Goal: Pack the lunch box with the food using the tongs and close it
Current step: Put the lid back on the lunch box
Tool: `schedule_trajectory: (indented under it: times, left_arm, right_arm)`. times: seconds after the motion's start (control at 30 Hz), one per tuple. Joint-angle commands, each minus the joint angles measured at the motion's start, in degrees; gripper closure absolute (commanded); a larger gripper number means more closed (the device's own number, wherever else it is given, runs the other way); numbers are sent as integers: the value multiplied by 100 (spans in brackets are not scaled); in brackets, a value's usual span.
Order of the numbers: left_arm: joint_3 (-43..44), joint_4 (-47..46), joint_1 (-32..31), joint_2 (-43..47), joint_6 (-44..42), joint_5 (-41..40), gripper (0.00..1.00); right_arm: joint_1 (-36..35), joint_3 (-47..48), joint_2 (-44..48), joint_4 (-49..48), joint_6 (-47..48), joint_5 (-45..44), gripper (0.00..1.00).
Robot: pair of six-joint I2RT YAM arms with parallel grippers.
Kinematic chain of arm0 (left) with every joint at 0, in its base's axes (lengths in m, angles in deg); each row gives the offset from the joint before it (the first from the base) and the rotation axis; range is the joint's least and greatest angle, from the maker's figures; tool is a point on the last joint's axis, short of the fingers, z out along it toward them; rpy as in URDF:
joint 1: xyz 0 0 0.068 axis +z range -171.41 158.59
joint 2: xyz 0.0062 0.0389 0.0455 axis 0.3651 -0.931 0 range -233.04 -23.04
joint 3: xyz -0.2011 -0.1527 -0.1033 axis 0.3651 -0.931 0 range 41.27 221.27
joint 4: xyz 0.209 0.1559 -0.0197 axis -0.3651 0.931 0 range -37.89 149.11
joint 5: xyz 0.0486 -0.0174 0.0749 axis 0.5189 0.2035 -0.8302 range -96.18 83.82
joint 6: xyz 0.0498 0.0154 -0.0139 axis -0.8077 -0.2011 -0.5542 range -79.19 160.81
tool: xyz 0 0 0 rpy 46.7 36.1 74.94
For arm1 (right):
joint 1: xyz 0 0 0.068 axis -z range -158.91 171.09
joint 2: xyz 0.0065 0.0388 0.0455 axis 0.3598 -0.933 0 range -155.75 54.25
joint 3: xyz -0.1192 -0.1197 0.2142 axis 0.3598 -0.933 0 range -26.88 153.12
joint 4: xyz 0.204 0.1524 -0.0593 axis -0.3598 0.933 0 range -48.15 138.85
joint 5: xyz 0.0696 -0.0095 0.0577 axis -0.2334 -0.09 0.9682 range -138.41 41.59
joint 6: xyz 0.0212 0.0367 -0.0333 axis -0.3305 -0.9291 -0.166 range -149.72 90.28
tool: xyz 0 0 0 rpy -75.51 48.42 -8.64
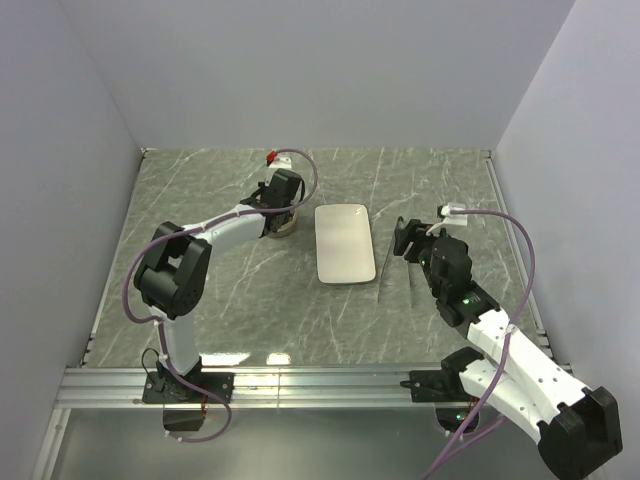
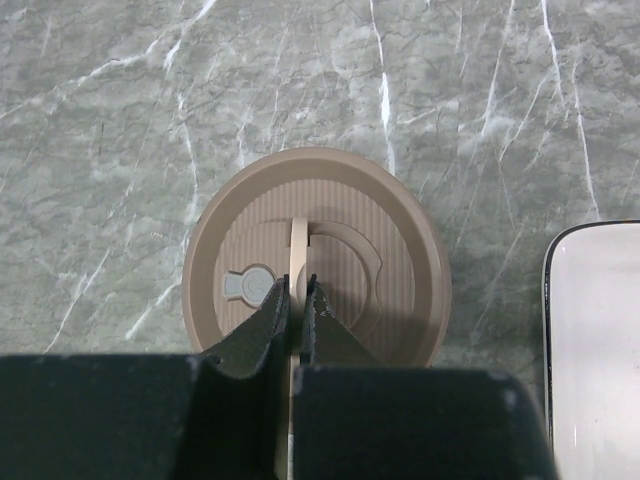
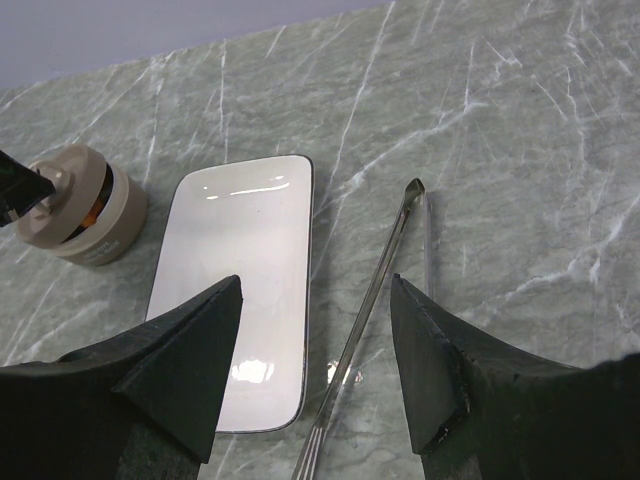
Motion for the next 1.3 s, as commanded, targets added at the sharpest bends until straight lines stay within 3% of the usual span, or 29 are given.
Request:
schedule_trajectory:
  times: [0.0, 1.27]
  left_arm:
    - [100, 51, -9, 32, -57, 235, 100]
    - [416, 244, -422, 120, -233, -336, 100]
  right_arm:
    - [20, -54, 82, -185, -13, -85, 32]
    - [20, -54, 21, -202, -30, -120, 32]
